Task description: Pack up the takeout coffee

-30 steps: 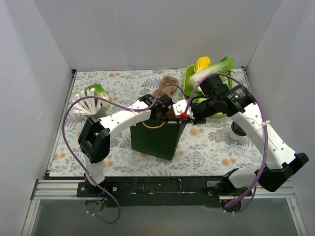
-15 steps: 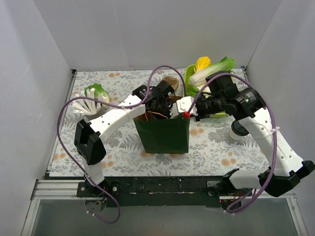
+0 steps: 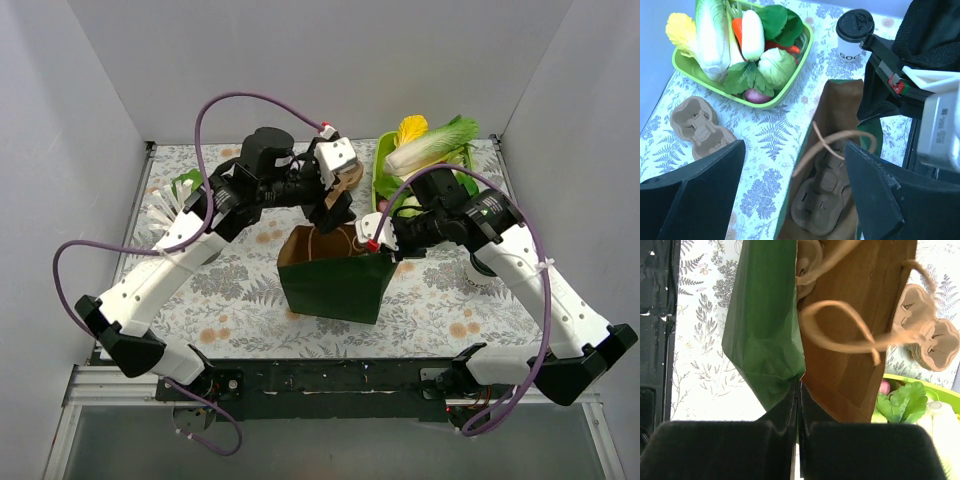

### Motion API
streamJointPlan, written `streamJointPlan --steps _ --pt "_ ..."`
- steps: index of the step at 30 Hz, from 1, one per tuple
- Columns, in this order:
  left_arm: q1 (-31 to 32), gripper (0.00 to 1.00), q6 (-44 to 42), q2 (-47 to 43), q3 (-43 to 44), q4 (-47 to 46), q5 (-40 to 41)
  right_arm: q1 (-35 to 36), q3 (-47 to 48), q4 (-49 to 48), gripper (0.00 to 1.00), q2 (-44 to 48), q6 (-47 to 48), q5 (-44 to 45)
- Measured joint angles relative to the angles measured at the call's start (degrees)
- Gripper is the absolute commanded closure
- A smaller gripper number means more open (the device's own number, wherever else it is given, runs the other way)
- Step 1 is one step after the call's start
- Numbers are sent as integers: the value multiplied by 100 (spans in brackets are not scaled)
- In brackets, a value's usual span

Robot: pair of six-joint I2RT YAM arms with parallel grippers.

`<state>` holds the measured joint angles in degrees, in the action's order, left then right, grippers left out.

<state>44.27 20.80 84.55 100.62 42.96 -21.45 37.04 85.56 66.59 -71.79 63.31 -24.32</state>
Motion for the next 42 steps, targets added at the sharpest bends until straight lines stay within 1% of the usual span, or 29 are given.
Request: streamJointPlan --steps 3,4,5,6,7,10,12,16,20,22,24,27,29,30,31,33,34,35,39,42 --pt "4 20 151 -262 -223 -337 13 0 -2 48 90 24 -76 17" --pt "7 20 247 -286 -280 -444 72 0 -2 48 73 44 -116 20" --pt "7 20 321 -286 -299 -496 127 0 9 52 63 59 -173 22" --pt "7 20 424 -280 -321 -579 216 0 33 55 57 68 -249 20" --pt "7 20 520 -278 -323 -636 326 0 70 44 46 76 -352 20" --pt "7 19 719 -293 -310 -870 664 0 299 -83 34 98 -741 -7" --pt "7 17 743 -326 -262 -1014 942 0 448 -343 32 155 -1056 -50" --pt "2 15 544 -437 -197 -1451 1593 0 634 -896 31 251 -1558 -144" --pt "-111 13 295 -531 -225 -1847 2162 0 538 -1285 29 146 -1694 -181" --pt "-234 13 345 -590 -380 -1987 2367 0 358 -1443 29 33 -1692 -232" --pt "-380 13 529 -603 -555 -1941 2430 -7 243 -1462 30 -166 -1681 -304" --pt "-511 13 820 -605 -918 -1808 2483 -28 229 -1480 36 -579 -1683 -439" --pt "-529 13 955 -614 -1222 -1720 2520 -70 229 -1493 47 -826 -1703 -527" --pt "-527 13 988 -614 -1340 -1679 2551 -85 229 -1499 54 -914 -1711 -560" --pt "-527 13 1014 -614 -1434 -1626 2586 -105 232 -1502 67 -1008 -1729 -588" --pt "-518 13 990 -616 -1530 -1606 2695 -118 282 -1493 83 -1145 -1768 -610" --pt "-516 13 951 -629 -1554 -1644 2756 -133 337 -1482 94 -1209 -1792 -621" --pt "-516 13 879 -662 -1580 -1698 2826 -140 407 -1462 99 -1257 -1794 -627" --pt "-516 13 153 -1005 -1985 -2387 3230 -136 844 -1220 99 -1351 -1740 -713" --pt "-546 13 -332 -1266 -2337 -2889 3545 -70 1091 -1130 99 -1255 -1637 -730"
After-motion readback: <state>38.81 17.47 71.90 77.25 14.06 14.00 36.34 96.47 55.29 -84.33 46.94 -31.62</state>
